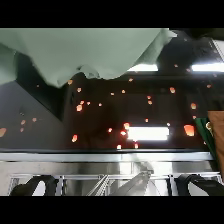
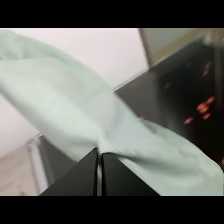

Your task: Fold the shirts.

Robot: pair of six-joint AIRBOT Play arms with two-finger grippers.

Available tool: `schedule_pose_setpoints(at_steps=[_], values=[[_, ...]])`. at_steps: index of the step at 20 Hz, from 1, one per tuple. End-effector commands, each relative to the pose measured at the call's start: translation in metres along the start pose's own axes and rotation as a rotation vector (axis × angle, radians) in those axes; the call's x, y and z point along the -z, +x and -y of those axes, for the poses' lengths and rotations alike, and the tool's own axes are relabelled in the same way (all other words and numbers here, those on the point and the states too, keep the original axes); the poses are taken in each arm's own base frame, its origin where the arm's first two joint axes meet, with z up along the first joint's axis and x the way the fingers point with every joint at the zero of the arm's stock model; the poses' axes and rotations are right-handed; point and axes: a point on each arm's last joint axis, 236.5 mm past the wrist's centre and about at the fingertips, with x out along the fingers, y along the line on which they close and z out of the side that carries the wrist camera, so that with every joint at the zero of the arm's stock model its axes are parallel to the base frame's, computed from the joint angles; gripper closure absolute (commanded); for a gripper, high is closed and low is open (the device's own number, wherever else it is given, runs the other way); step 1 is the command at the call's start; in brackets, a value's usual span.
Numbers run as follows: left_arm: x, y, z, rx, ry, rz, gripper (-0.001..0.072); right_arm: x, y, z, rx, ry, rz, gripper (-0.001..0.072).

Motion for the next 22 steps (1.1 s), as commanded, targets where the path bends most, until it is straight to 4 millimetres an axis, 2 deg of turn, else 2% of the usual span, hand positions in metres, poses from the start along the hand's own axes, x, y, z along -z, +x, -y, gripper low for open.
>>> schedule_pose_setpoints(at_steps=[1, 2, 3, 4, 6, 8, 10, 11, 12, 13, 14, 15, 16, 17, 18, 20, 21, 22], values=[[-0.034, -0.049, 0.029, -0.021, 0.074, 0.129, 0.0689, -0.049, -0.042, -0.039, 0.214, -0.254, 0.135, 0.0695], [-0.026, -0.035, 0.019, -0.022, 0.044, 0.095, 0.0688, -0.055, -0.043, -0.032, 0.246, -0.263, 0.155, 0.0695], [-0.009, -0.011, 0.005, -0.013, -0.010, 0.027, 0.0689, -0.053, -0.036, -0.017, 0.255, -0.240, 0.148, 0.0695], [0.013, 0.017, -0.009, 0.016, -0.078, -0.051, 0.0689, -0.044, -0.024, 0.001, 0.247, -0.194, 0.120, 0.0695], [0.061, 0.069, -0.049, 0.007, -0.194, -0.190, 0.0688, -0.008, 0.017, 0.055, 0.216, -0.071, 0.029, 0.0695], [0.133, 0.117, -0.087, -0.006, -0.324, -0.374, 0.0688, 0.044, 0.059, 0.115, 0.202, 0.086, -0.073, 0.0693], [0.217, 0.148, -0.105, 0.005, -0.449, -0.579, 0.0688, 0.112, 0.096, 0.168, 0.190, 0.237, -0.187, 0.0688], [0.264, 0.161, -0.109, 0.023, -0.473, -0.683, 0.0513, 0.152, 0.112, 0.194, 0.186, 0.313, -0.247, 0.0643], [0.307, 0.170, -0.114, 0.031, -0.484, -0.766, 0.0347, 0.190, 0.125, 0.216, 0.186, 0.393, -0.295, 0.0546], [0.338, 0.177, -0.121, 0.022, -0.493, -0.818, 0.0315, 0.221, 0.135, 0.232, 0.181, 0.467, -0.320, 0.0541], [0.362, 0.183, -0.132, 0.003, -0.490, -0.854, 0.0316, 0.244, 0.140, 0.250, 0.187, 0.533, -0.324, 0.0467], [0.375, 0.188, -0.139, -0.003, -0.490, -0.870, 0.0315, 0.255, 0.140, 0.260, 0.185, 0.591, -0.315, 0.0268], [0.380, 0.189, -0.145, -0.005, -0.506, -0.888, 0.0295, 0.256, 0.133, 0.265, 0.170, 0.646, -0.304, 0.0188], [0.378, 0.185, -0.147, 0.008, -0.517, -0.913, 0.0093, 0.252, 0.119, 0.265, 0.150, 0.658, -0.310, 0.0190], [0.372, 0.177, -0.147, 0.027, -0.528, -0.940, -0.0005, 0.245, 0.098, 0.260, 0.120, 0.668, -0.329, 0.0193], [0.362, 0.156, -0.142, 0.070, -0.544, -1.002, -0.0005, 0.242, 0.049, 0.247, 0.081, 0.709, -0.412, 0.0219], [0.360, 0.146, -0.138, 0.080, -0.550, -1.021, -0.0004, 0.252, 0.024, 0.242, 0.086, 0.744, -0.476, 0.0260], [0.365, 0.136, -0.132, 0.084, -0.563, -1.038, -0.0004, 0.266, 0.004, 0.237, 0.099, 0.791, -0.534, 0.0259]])
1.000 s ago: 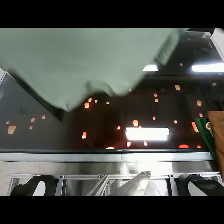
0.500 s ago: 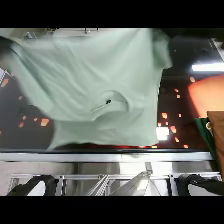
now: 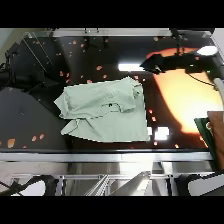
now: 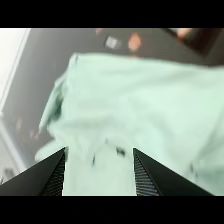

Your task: Fold the shirts.

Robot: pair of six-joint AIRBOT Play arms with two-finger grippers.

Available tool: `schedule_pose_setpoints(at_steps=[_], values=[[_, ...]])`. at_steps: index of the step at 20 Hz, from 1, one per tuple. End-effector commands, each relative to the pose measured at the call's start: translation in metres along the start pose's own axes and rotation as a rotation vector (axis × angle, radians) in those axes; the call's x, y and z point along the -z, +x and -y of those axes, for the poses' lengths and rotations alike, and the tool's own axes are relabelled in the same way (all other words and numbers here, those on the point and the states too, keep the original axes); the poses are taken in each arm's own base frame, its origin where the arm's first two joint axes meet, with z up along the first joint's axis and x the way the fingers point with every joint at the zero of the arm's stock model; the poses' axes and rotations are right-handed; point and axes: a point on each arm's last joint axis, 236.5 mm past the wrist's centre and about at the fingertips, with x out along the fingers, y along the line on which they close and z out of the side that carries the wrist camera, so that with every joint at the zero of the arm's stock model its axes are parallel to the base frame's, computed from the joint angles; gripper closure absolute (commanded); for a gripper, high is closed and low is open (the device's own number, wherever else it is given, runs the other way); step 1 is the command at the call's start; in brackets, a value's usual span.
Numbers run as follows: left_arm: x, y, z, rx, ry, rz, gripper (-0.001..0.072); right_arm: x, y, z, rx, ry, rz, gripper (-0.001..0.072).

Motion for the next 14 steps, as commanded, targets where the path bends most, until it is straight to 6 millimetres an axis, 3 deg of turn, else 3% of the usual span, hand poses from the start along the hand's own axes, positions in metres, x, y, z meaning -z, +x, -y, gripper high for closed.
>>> schedule_pose_setpoints(at_steps=[1, 4, 7, 10, 14], values=[[0.045, -0.004, 0.000, 0.030, -0.031, -0.123, -0.0003, 0.070, -0.049, 0.022, 0.011, 0.155, -0.213, 0.0255], [0.107, 0.023, -0.012, 0.034, -0.120, -0.200, -0.0002, 0.151, -0.048, 0.050, 0.007, 0.365, -0.290, 0.0257], [0.156, 0.056, -0.039, -0.009, -0.208, -0.207, -0.0001, 0.218, -0.033, 0.093, 0.092, 0.574, -0.268, 0.0256], [0.164, 0.077, -0.063, -0.056, -0.258, -0.176, 0.0008, 0.268, -0.011, 0.104, 0.145, 0.649, -0.299, 0.0255], [0.142, 0.103, -0.075, -0.011, -0.288, -0.172, 0.0008, 0.294, 0.021, 0.090, 0.176, 0.584, -0.386, 0.0255]])
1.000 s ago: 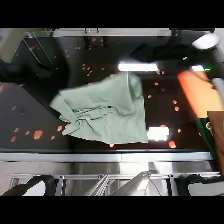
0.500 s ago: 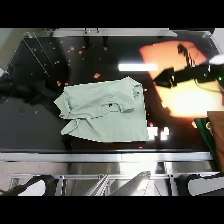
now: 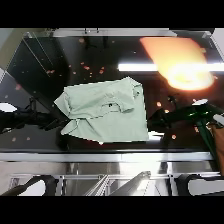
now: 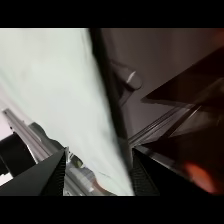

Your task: Fold the shirts.

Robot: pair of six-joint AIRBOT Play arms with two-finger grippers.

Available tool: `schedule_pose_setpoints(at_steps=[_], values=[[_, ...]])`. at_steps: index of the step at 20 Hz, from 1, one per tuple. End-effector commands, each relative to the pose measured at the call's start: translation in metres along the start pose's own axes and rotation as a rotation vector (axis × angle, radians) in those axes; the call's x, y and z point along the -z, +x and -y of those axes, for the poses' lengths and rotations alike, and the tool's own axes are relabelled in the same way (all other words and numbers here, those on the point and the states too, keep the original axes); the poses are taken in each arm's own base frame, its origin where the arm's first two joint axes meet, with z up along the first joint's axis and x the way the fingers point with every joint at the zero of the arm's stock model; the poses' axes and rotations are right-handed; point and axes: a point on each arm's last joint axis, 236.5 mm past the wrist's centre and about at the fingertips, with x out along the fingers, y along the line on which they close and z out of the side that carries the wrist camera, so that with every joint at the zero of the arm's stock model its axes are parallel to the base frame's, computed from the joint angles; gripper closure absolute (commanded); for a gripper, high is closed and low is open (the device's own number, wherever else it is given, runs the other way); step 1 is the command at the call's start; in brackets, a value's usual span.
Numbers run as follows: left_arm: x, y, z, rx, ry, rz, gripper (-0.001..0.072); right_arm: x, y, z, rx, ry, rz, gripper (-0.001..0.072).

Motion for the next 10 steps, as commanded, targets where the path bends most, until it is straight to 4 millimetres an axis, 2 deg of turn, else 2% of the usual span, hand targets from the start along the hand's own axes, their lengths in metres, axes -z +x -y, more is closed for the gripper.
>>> schedule_pose_setpoints(at_steps=[1, 3, 4, 5, 6, 7, 9, 10], values=[[-0.027, 0.021, -0.006, 0.041, -0.028, 0.038, 0.0008, 0.015, 0.038, 0.010, 0.094, -0.043, -0.028, 0.0254], [-0.045, 0.032, -0.010, 0.062, -0.064, 0.052, 0.0010, 0.016, 0.056, -0.002, 0.096, -0.075, -0.028, 0.0270], [-0.048, 0.038, -0.014, 0.063, -0.075, 0.037, 0.0054, 0.017, 0.063, -0.010, 0.081, -0.081, -0.026, 0.0276], [-0.050, 0.044, -0.016, 0.071, -0.086, 0.020, 0.0176, 0.018, 0.069, -0.021, 0.056, -0.083, -0.025, 0.0314], [-0.051, 0.048, -0.013, 0.086, -0.084, 0.004, 0.0295, 0.018, 0.072, -0.030, 0.027, -0.103, -0.026, 0.0523], [-0.057, 0.051, -0.006, 0.106, -0.059, -0.003, 0.0430, 0.017, 0.072, -0.037, 0.005, -0.122, -0.021, 0.0692], [-0.065, 0.053, 0.015, 0.140, -0.017, -0.007, 0.0680, 0.015, 0.070, -0.041, -0.001, -0.134, -0.021, 0.0693], [-0.069, 0.048, 0.035, 0.178, 0.018, -0.018, 0.0687, 0.017, 0.068, -0.046, -0.014, -0.145, -0.030, 0.0693]])
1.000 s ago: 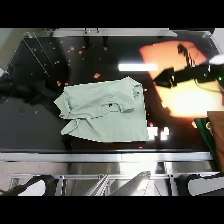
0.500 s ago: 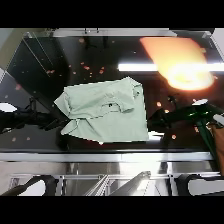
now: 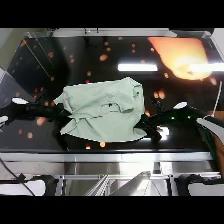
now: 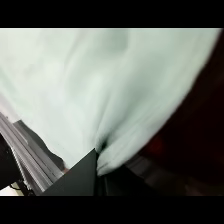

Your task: Fold the shirts.

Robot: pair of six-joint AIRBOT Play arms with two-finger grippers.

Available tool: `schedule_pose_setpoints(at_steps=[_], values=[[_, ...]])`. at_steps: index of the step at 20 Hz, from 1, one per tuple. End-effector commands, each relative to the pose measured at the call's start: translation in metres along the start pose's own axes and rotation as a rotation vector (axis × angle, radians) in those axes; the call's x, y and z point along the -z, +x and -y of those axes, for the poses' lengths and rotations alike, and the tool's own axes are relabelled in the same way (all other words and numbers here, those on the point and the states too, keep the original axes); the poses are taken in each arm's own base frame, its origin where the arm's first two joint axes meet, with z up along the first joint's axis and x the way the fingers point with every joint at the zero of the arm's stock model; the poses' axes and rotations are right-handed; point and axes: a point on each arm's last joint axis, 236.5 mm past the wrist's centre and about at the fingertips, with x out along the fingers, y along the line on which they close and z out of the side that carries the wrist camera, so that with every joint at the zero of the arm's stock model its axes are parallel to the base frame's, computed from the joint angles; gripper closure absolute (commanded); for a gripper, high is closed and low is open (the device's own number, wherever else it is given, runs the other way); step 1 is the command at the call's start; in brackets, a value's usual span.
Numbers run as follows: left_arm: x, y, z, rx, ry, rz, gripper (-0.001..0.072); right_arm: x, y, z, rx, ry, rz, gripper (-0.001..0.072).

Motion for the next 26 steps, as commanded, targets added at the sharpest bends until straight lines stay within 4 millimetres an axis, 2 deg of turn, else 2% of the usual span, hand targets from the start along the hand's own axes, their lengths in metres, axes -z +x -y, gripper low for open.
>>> schedule_pose_setpoints(at_steps=[1, 2, 3, 5, 7, 8, 9, 10, 11, 12, 13, 14, 15, 16, 18, 19, 21, 24, 26], values=[[-0.010, -0.002, 0.051, 0.111, 0.086, -0.040, 0.0687, 0.001, -0.004, -0.027, -0.071, -0.039, -0.013, 0.0693], [-0.014, -0.017, 0.075, 0.155, 0.128, -0.037, 0.0688, 0.002, -0.012, -0.038, -0.093, -0.063, -0.018, 0.0694], [-0.019, -0.041, 0.107, 0.212, 0.182, -0.007, 0.0688, 0.001, -0.025, -0.054, -0.122, -0.101, -0.016, 0.0694], [-0.032, -0.106, 0.175, 0.328, 0.300, 0.122, 0.0689, -0.004, -0.065, -0.094, -0.178, -0.207, 0.019, 0.0694], [-0.026, -0.204, 0.259, 0.468, 0.474, 0.317, 0.0689, -0.012, -0.123, -0.149, -0.201, -0.360, 0.120, 0.0694], [-0.015, -0.255, 0.297, 0.526, 0.558, 0.430, 0.0689, -0.015, -0.160, -0.187, -0.210, -0.475, 0.220, 0.0694], [0.001, -0.311, 0.334, 0.573, 0.649, 0.572, 0.0689, -0.014, -0.199, -0.229, -0.223, -0.592, 0.334, 0.0693], [0.021, -0.363, 0.365, 0.603, 0.725, 0.724, 0.0689, -0.005, -0.244, -0.276, -0.228, -0.734, 0.466, 0.0693], [0.047, -0.416, 0.393, 0.608, 0.797, 0.902, 0.0689, 0.009, -0.281, -0.314, -0.202, -0.859, 0.583, 0.0693], [0.072, -0.459, 0.411, 0.573, 0.852, 1.074, 0.0689, 0.025, -0.313, -0.346, -0.150, -0.970, 0.693, 0.0693], [0.095, -0.494, 0.420, 0.489, 0.896, 1.245, 0.0688, 0.037, -0.342, -0.370, -0.069, -1.058, 0.814, 0.0693], [0.106, -0.518, 0.417, 0.347, 0.904, 1.388, 0.0687, 0.042, -0.365, -0.386, 0.012, -1.108, 0.916, 0.0693], [0.109, -0.531, 0.407, 0.229, 0.860, 1.462, 0.0687, 0.043, -0.380, -0.395, 0.056, -1.120, 0.980, 0.0693], [0.104, -0.533, 0.390, 0.142, 0.793, 1.480, 0.0686, 0.039, -0.388, -0.399, 0.059, -1.109, 1.014, 0.0693], [0.081, -0.511, 0.354, 0.096, 0.702, 1.395, 0.0686, 0.010, -0.384, -0.387, 0.046, -1.057, 0.990, 0.0693], [0.064, -0.498, 0.333, 0.110, 0.640, 1.348, 0.0686, -0.011, -0.374, -0.377, 0.032, -1.025, 0.949, 0.0693], [0.026, -0.456, 0.287, 0.139, 0.549, 1.214, 0.0686, -0.057, -0.339, -0.353, -0.009, -0.950, 0.839, 0.0693], [-0.024, -0.350, 0.225, 0.180, 0.471, 0.946, 0.0689, -0.132, -0.263, -0.302, -0.040, -0.842, 0.673, 0.0693], [-0.058, -0.271, 0.175, 0.135, 0.398, 0.817, 0.0689, -0.178, -0.215, -0.252, -0.044, -0.720, 0.589, 0.0692]])
